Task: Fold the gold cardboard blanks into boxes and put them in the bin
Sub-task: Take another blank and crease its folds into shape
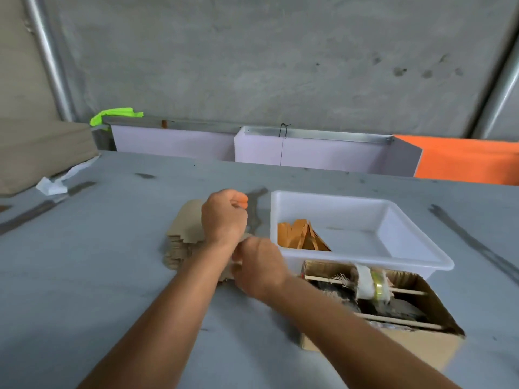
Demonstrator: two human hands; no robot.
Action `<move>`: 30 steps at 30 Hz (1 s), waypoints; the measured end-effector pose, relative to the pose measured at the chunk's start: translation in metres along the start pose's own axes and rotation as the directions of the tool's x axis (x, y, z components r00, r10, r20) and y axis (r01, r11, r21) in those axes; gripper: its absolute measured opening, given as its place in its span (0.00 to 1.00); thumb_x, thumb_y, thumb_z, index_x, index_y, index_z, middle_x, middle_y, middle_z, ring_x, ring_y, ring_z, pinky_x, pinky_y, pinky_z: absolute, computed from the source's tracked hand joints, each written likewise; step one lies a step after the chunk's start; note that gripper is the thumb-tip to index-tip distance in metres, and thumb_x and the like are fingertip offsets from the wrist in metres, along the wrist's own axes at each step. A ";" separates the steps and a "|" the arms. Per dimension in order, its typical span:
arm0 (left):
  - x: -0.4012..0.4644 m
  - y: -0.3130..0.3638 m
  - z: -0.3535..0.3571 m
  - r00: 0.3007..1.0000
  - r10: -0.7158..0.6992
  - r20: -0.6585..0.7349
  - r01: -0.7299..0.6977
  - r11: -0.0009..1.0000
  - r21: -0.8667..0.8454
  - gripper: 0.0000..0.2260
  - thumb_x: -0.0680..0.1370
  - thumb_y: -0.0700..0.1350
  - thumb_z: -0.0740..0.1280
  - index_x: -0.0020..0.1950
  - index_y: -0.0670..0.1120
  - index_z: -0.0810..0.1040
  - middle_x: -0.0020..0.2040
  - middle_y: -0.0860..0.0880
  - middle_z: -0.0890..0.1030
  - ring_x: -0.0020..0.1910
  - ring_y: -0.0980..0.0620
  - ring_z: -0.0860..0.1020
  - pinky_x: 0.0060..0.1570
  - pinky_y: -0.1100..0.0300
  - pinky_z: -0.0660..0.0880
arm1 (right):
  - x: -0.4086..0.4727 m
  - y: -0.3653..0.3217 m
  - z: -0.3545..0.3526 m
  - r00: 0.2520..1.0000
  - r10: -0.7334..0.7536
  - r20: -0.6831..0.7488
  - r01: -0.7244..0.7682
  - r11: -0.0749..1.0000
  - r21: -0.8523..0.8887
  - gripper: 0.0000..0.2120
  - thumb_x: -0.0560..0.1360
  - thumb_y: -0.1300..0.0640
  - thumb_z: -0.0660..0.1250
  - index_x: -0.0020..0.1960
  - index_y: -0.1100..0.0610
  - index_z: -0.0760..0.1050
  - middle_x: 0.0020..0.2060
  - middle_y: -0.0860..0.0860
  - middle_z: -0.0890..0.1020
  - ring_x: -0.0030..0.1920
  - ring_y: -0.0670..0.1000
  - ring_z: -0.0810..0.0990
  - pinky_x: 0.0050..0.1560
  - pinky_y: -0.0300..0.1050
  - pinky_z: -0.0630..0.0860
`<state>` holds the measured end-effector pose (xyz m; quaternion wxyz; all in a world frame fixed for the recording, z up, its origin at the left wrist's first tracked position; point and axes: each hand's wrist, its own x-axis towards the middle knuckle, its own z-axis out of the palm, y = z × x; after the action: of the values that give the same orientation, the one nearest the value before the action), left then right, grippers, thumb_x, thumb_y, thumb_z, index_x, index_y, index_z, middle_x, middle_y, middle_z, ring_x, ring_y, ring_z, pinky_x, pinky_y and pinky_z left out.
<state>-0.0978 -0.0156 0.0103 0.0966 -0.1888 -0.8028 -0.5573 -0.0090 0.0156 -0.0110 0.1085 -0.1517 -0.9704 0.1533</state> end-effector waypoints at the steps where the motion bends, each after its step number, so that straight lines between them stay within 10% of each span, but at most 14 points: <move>1: -0.001 -0.002 -0.002 1.000 -0.009 0.006 0.010 1.000 -0.018 0.14 0.71 0.29 0.61 0.45 0.41 0.83 0.42 0.45 0.84 0.46 0.47 0.82 0.51 0.59 0.76 | -0.003 -0.006 0.012 0.997 0.008 0.074 -0.007 1.000 -0.026 0.11 0.76 0.60 0.62 0.57 0.60 0.77 0.55 0.57 0.79 0.58 0.57 0.77 0.52 0.45 0.72; 6: -0.012 -0.014 -0.004 0.999 -0.036 0.038 0.038 0.997 -0.063 0.15 0.70 0.29 0.60 0.42 0.43 0.83 0.39 0.47 0.84 0.44 0.47 0.82 0.53 0.54 0.78 | -0.004 -0.006 0.048 0.991 0.078 0.111 -0.050 0.970 -0.238 0.15 0.75 0.69 0.62 0.61 0.63 0.72 0.57 0.60 0.77 0.59 0.59 0.75 0.55 0.49 0.73; 14: -0.014 -0.025 -0.016 0.997 -0.078 0.000 0.077 0.991 -0.114 0.19 0.70 0.29 0.63 0.32 0.53 0.77 0.33 0.51 0.80 0.43 0.46 0.83 0.51 0.49 0.79 | -0.019 -0.001 0.057 0.988 -0.143 0.065 0.155 0.832 -0.533 0.08 0.70 0.65 0.68 0.48 0.58 0.78 0.43 0.57 0.82 0.46 0.55 0.80 0.33 0.41 0.60; 18: -0.017 -0.035 -0.020 0.994 -0.111 0.009 0.111 0.987 -0.117 0.18 0.71 0.31 0.65 0.31 0.54 0.76 0.38 0.46 0.84 0.43 0.44 0.83 0.51 0.49 0.79 | -0.020 -0.003 0.055 0.979 -0.131 0.158 0.185 0.897 -0.402 0.12 0.74 0.72 0.59 0.54 0.63 0.74 0.51 0.60 0.80 0.53 0.61 0.79 0.29 0.40 0.54; 22: -0.020 -0.042 -0.028 0.992 -0.120 0.027 0.121 0.990 -0.072 0.14 0.71 0.32 0.65 0.35 0.50 0.80 0.37 0.50 0.81 0.45 0.46 0.82 0.51 0.58 0.77 | -0.029 -0.005 0.043 0.994 -0.041 0.098 0.070 0.945 -0.321 0.13 0.76 0.70 0.58 0.55 0.62 0.76 0.53 0.59 0.80 0.54 0.61 0.78 0.40 0.46 0.68; 27: -0.028 -0.033 -0.048 0.995 -0.036 0.091 0.038 0.999 -0.023 0.13 0.74 0.32 0.64 0.53 0.44 0.83 0.52 0.49 0.82 0.51 0.53 0.78 0.53 0.66 0.69 | -0.045 -0.014 -0.007 0.921 -0.021 -0.390 -0.051 0.983 -0.174 0.06 0.66 0.67 0.68 0.41 0.60 0.80 0.37 0.58 0.83 0.37 0.58 0.81 0.33 0.42 0.66; 30: -0.041 -0.019 -0.057 0.984 0.026 0.176 0.000 0.990 -0.142 0.07 0.76 0.42 0.69 0.53 0.46 0.82 0.50 0.53 0.81 0.50 0.57 0.78 0.49 0.69 0.70 | -0.061 0.006 -0.030 0.868 0.209 -0.450 -0.131 0.971 0.199 0.07 0.74 0.60 0.64 0.39 0.57 0.79 0.32 0.56 0.78 0.35 0.60 0.74 0.34 0.43 0.62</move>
<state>-0.0713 -0.0826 -0.0003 0.0145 -0.2495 -0.7653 -0.5932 0.0566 0.0089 0.0048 0.3371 -0.2599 -0.8826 0.1996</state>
